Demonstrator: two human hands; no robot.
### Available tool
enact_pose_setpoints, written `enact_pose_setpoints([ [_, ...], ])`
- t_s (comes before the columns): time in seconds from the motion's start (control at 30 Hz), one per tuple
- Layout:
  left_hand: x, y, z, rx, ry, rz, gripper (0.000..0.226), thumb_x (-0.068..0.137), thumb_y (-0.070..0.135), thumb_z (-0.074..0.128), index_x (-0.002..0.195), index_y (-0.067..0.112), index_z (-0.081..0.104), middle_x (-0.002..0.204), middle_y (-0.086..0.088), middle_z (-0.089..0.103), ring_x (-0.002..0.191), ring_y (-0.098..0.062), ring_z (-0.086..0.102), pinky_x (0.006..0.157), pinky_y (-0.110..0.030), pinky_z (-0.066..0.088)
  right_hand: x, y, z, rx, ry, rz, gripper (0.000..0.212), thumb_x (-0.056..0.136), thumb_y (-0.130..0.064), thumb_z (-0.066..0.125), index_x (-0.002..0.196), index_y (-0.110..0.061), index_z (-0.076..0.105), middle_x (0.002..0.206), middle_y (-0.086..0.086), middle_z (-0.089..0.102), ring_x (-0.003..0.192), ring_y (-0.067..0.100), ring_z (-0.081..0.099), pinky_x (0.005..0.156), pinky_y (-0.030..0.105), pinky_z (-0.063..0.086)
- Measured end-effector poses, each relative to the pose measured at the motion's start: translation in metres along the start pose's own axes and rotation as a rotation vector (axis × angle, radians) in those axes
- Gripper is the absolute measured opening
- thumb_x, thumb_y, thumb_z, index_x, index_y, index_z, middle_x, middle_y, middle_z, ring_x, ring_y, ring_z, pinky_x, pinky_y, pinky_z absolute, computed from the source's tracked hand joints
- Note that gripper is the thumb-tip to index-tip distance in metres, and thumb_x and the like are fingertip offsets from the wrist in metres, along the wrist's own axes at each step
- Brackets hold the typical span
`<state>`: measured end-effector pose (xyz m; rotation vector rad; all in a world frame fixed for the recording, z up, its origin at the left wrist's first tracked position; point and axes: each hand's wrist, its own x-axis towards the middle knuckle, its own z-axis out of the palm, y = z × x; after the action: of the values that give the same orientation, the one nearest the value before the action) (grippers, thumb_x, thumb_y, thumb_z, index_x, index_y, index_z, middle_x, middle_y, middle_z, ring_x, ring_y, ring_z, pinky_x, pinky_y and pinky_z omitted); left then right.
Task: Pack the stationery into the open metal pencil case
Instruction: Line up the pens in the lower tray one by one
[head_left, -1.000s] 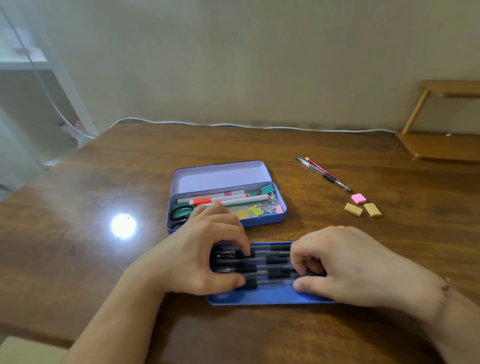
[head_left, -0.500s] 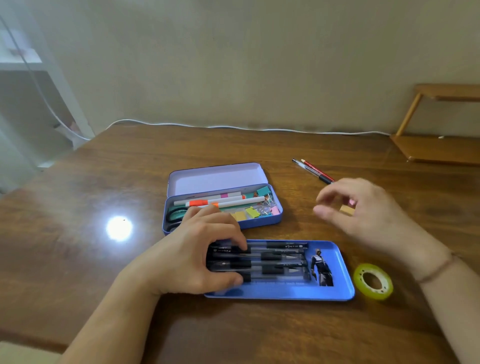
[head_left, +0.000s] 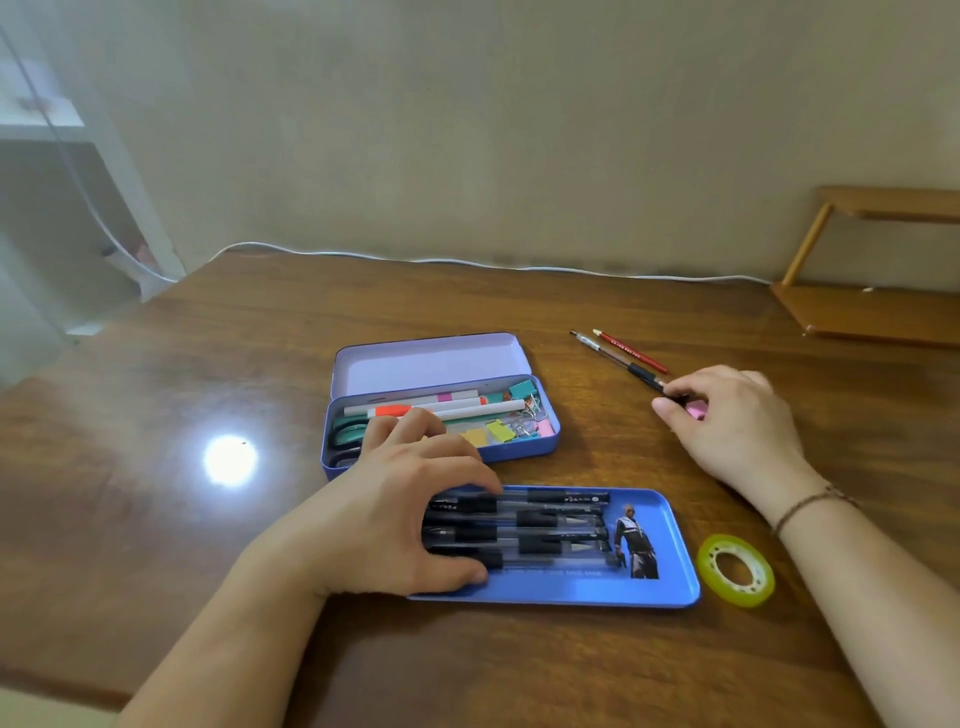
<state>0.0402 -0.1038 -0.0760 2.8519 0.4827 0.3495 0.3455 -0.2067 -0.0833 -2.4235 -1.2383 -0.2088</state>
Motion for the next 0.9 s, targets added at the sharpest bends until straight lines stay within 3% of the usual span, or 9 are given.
enact_pose_setpoints([
  [0.17,0.003,0.005,0.003,0.022,-0.001,0.015,0.056,0.067,0.068,0.069,0.115,0.043,0.058,0.111,0.027,0.051,0.111,-0.007,0.035,0.102,-0.038,0.024,-0.001,-0.001,-0.001,0.023,0.036,0.025,0.015,0.083,-0.036,0.070,0.097,-0.029,0.072,0.075,-0.009,0.059,0.097,0.022,0.054,0.083,0.040,0.048],
  [0.37,0.005,0.009,0.006,0.052,0.002,0.024,0.057,0.069,0.070,0.065,0.118,0.044,0.056,0.111,0.026,0.052,0.110,-0.007,0.036,0.101,-0.038,0.025,-0.003,-0.002,-0.005,0.065,0.149,0.034,0.020,0.090,-0.027,0.059,0.102,-0.023,0.074,0.081,0.000,0.069,0.099,0.026,0.058,0.089,0.043,0.043],
  [0.4,0.005,0.010,0.006,0.068,0.007,0.019,0.057,0.069,0.072,0.063,0.119,0.044,0.055,0.112,0.026,0.052,0.110,-0.007,0.036,0.100,-0.038,0.025,-0.003,-0.003,-0.010,0.137,0.177,0.049,0.020,0.089,-0.027,0.057,0.098,-0.023,0.075,0.080,0.001,0.071,0.092,0.024,0.062,0.085,0.040,0.049],
  [0.47,0.007,0.012,0.007,0.090,0.013,0.008,0.059,0.070,0.074,0.060,0.121,0.044,0.054,0.112,0.025,0.053,0.109,-0.008,0.037,0.100,-0.038,0.027,-0.008,-0.007,-0.027,0.315,0.176,0.061,0.018,0.088,-0.022,0.059,0.092,-0.023,0.076,0.076,-0.001,0.070,0.067,0.011,0.063,0.062,0.019,0.050],
  [0.5,0.006,0.012,0.006,0.091,0.011,0.010,0.061,0.071,0.077,0.059,0.123,0.044,0.053,0.113,0.025,0.053,0.109,-0.008,0.037,0.100,-0.038,0.028,-0.012,-0.009,-0.038,0.393,0.145,0.049,0.015,0.088,-0.018,0.062,0.089,-0.025,0.076,0.074,-0.002,0.070,0.059,0.007,0.060,0.053,0.015,0.044],
  [0.57,0.004,0.008,0.002,0.030,0.019,0.028,0.061,0.075,0.076,0.058,0.123,0.040,0.054,0.114,0.025,0.055,0.109,-0.009,0.040,0.100,-0.038,0.030,-0.023,-0.015,-0.062,0.581,0.029,0.009,0.019,0.085,-0.014,0.069,0.080,-0.031,0.077,0.069,-0.003,0.071,0.057,0.006,0.057,0.050,0.016,0.043],
  [0.67,-0.002,-0.001,-0.005,-0.231,0.223,-0.012,0.020,0.088,0.032,0.058,0.107,0.027,0.063,0.105,0.017,0.060,0.106,-0.014,0.049,0.094,-0.037,0.040,-0.042,-0.029,-0.089,0.737,-0.173,-0.050,0.024,0.081,-0.011,0.071,0.077,-0.033,0.078,0.063,0.002,0.071,0.054,0.007,0.055,0.051,0.019,0.045],
  [0.77,-0.001,-0.010,-0.008,-0.308,0.486,-0.113,0.028,0.076,-0.002,0.045,0.083,0.021,0.061,0.083,0.008,0.060,0.087,-0.018,0.053,0.077,-0.040,0.044,-0.052,-0.041,-0.096,0.645,-0.289,-0.098,0.030,0.079,-0.010,0.074,0.075,-0.040,0.077,0.062,0.005,0.071,0.056,0.020,0.060,0.055,0.030,0.049],
  [0.9,0.002,-0.009,-0.006,-0.277,0.448,-0.107,0.018,0.081,0.016,0.049,0.087,0.023,0.064,0.085,0.014,0.062,0.088,-0.013,0.053,0.079,-0.036,0.044,-0.058,-0.053,-0.092,0.530,-0.415,-0.108,0.030,0.077,-0.008,0.075,0.070,-0.037,0.077,0.057,0.001,0.071,0.054,0.010,0.065,0.057,0.023,0.051],
])
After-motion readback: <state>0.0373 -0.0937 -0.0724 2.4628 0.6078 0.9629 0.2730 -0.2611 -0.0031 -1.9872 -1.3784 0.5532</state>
